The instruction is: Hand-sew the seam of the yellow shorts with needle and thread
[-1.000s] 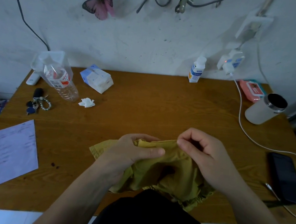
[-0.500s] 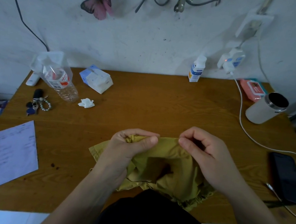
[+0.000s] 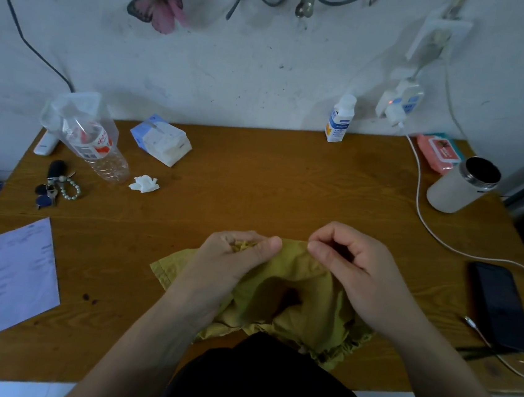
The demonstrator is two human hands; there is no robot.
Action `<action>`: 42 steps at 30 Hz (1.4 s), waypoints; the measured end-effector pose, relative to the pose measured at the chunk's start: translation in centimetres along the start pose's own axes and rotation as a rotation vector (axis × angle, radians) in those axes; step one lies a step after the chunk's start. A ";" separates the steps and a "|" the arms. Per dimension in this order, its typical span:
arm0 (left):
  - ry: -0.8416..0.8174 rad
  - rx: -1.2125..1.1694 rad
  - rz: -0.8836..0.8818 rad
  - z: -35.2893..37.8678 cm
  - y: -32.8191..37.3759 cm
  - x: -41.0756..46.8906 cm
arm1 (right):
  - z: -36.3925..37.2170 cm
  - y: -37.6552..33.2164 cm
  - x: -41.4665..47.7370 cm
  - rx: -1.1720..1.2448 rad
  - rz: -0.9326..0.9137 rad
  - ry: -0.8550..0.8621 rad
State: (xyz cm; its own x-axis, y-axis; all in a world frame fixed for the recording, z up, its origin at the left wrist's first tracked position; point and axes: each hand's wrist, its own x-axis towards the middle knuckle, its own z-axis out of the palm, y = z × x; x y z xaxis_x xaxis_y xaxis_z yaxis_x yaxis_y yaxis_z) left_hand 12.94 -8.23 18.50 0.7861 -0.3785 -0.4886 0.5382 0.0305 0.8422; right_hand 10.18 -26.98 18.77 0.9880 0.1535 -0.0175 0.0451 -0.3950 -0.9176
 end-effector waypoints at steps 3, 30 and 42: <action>-0.036 -0.015 0.000 0.1 0.1 0.1 | -0.2 0.2 0.0 0.005 0.024 0.003; 0.048 -0.102 -0.145 1.2 -2.5 4.2 | -1.6 4.2 0.7 -0.069 0.262 -0.136; 0.049 -0.035 -0.403 1.2 -6.1 9.8 | -3.9 14.0 2.5 0.055 0.532 0.088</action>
State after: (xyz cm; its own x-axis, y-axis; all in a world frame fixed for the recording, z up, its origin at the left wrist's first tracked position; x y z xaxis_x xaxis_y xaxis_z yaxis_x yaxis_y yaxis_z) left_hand 17.00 -13.27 8.79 0.5235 -0.3221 -0.7888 0.8152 -0.0798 0.5737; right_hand 13.82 -35.64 7.41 0.8809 -0.1320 -0.4546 -0.4705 -0.3491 -0.8104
